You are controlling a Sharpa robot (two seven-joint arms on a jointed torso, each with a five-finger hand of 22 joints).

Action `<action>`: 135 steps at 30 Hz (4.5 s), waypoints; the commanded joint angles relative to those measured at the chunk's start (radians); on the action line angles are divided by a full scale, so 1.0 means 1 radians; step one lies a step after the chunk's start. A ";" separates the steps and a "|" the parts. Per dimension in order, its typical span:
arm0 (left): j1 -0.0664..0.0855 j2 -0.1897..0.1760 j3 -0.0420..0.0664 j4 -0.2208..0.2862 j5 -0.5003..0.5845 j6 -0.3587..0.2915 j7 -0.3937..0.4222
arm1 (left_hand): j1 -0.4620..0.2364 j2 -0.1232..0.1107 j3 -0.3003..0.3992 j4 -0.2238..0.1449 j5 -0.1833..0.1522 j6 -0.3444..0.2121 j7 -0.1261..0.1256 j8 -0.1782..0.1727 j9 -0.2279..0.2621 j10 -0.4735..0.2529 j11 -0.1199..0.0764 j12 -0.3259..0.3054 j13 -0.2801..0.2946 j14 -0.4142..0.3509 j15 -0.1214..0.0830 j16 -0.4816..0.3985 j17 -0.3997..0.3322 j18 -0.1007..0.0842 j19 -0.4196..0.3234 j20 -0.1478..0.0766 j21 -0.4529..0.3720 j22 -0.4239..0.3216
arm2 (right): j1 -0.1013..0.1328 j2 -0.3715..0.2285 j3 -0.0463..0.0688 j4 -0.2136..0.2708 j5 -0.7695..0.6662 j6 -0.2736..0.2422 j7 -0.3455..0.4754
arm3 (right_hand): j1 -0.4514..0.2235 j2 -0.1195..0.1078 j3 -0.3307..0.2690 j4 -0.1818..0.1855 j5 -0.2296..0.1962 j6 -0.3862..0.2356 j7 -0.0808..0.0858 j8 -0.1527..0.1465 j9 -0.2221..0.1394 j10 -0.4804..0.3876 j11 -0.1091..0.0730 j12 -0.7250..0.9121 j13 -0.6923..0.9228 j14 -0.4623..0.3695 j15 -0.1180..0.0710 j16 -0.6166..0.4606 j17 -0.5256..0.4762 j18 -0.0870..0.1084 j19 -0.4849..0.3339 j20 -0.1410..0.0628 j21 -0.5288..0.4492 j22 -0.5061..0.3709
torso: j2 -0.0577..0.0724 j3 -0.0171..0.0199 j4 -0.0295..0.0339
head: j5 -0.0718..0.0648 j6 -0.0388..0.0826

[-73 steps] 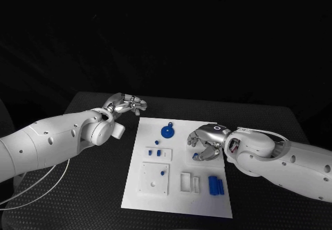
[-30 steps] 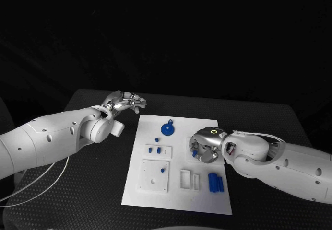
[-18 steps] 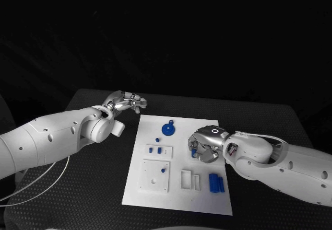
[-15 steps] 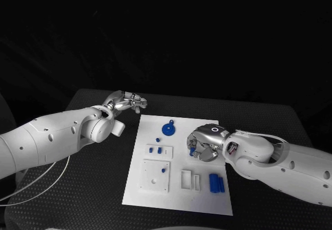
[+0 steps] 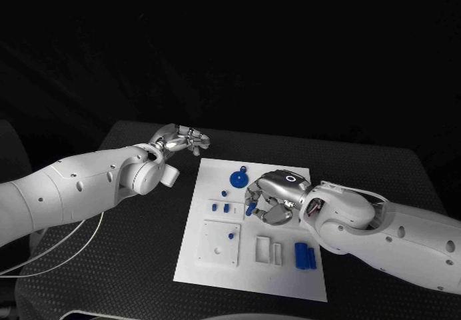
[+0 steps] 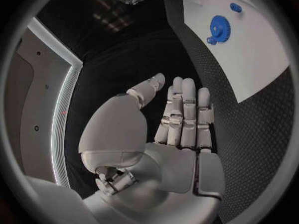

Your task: Assemble the parts on the task board

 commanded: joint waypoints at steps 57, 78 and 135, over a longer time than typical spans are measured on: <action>0.002 0.018 0.001 -0.011 0.002 0.018 0.007 | -0.004 -0.001 -0.001 0.009 0.002 -0.007 -0.002 -0.003 0.000 -0.006 0.001 -0.004 0.000 -0.002 0.004 -0.005 0.003 -0.019 -0.005 -0.056 -0.006 0.000 | -0.116 0.186 -0.059 -0.106 -0.090 0.041 0.033 | -0.015 0.030 -0.003 -0.032 0.004 0.005 -0.001 0.000 0.003 0.004 0.003 0.000 0.004 0.006 -0.005 0.000 -0.003 0.045 0.009 -0.002 0.004 0.011 | -0.002 0.0007 -0.0015 | 0.038 -0.023; 0.002 0.016 0.001 -0.009 0.002 0.017 0.006 | -0.004 -0.001 -0.001 0.009 0.002 -0.007 -0.002 -0.003 0.000 -0.007 0.001 -0.004 0.000 -0.002 0.005 -0.006 0.004 -0.019 -0.005 -0.056 -0.006 0.000 | -0.116 0.191 -0.075 -0.101 -0.176 0.011 0.002 | -0.014 0.026 -0.001 -0.041 0.004 0.009 -0.002 0.001 0.004 0.007 0.002 0.000 0.006 0.007 -0.006 0.000 -0.003 0.045 0.010 -0.002 0.004 0.012 | -0.002 0.0002 -0.0015 | 0.037 -0.027; 0.002 0.013 0.001 -0.014 0.001 0.023 -0.005 | -0.006 -0.004 -0.002 0.011 0.001 -0.013 0.000 -0.005 -0.001 -0.012 0.003 -0.006 -0.001 -0.003 0.005 -0.008 0.007 -0.019 -0.006 -0.055 -0.006 0.001 | -0.113 0.176 -0.088 -0.065 -0.077 -0.060 0.012 | -0.071 -0.065 -0.280 -0.119 0.201 -0.187 0.081 -0.098 -0.042 -0.230 0.101 -0.117 -0.072 -0.083 0.091 0.003 -0.002 0.045 -0.072 0.043 -0.020 0.016 | -0.002 0.0015 -0.0025 | 0.025 -0.018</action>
